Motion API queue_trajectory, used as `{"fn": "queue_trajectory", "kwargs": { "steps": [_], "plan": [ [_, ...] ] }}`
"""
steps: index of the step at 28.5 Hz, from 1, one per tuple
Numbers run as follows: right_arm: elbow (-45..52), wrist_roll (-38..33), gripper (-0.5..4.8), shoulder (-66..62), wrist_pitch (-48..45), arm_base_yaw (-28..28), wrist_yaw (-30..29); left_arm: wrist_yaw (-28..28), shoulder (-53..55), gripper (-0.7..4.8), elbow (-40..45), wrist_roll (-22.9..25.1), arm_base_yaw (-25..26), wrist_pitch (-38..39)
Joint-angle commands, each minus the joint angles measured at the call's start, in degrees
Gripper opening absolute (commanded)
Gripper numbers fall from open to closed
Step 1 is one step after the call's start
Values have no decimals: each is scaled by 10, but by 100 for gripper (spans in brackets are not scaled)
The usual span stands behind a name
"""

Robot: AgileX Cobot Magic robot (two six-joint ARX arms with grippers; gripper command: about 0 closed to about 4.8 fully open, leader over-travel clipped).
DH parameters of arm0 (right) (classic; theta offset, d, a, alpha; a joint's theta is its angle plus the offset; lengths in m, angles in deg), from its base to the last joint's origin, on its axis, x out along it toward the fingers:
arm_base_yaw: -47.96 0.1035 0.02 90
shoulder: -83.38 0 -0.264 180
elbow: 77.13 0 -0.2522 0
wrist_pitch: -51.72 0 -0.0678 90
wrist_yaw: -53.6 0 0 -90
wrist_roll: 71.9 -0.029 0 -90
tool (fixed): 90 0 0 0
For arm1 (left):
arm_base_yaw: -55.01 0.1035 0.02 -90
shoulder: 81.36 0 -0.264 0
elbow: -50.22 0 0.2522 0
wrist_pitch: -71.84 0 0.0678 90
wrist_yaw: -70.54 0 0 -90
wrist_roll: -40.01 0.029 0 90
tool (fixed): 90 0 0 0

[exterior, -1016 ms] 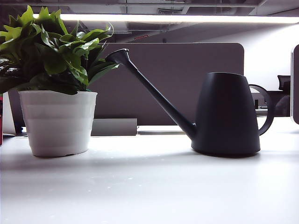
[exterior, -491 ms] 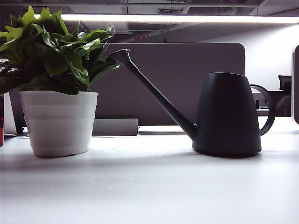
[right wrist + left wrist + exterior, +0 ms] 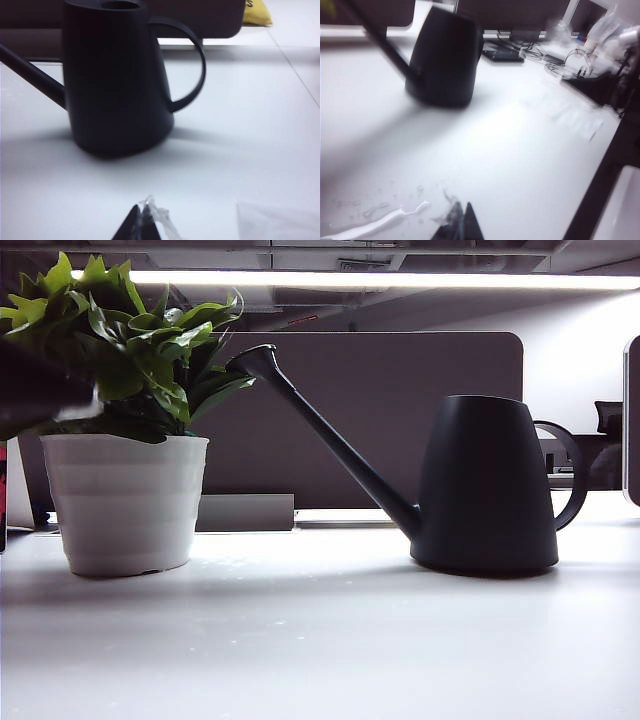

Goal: Pick up the watering can from the table, water the potted plant, and put the can back.

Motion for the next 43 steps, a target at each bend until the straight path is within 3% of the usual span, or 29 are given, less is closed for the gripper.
{"fn": "queue_trajectory", "kwargs": {
  "steps": [1,12,14,18,21,23,26,37,39,43],
  "plan": [
    [3,-1,-1,0,18,0,8,-1,-1,-6,-1,-2,-1,-4],
    [3,-3,-1,0,8,-1,6,-17,-11,-5,-1,-1,14,9],
    [3,-3,-1,0,6,-1,7,-63,-23,-5,-1,-1,80,8],
    [3,-3,-1,0,2,-1,10,-117,-31,-5,-1,-1,298,10],
    [3,-3,-1,0,-16,-1,15,-85,-56,-5,-1,-1,455,17],
    [3,-3,-1,0,-24,-1,15,-46,-61,-5,-1,-1,501,11],
    [3,-3,-1,0,-24,-2,15,-3,-61,-5,-1,-1,506,11],
    [3,-2,-1,0,-23,-1,13,-3,-61,-5,-1,-1,506,11],
    [3,-2,-1,0,-23,-16,3,-2,-61,-5,-1,-1,506,12],
    [3,-2,-1,0,-23,-97,-2,-2,-61,-5,-1,-1,506,12]
  ]
}}
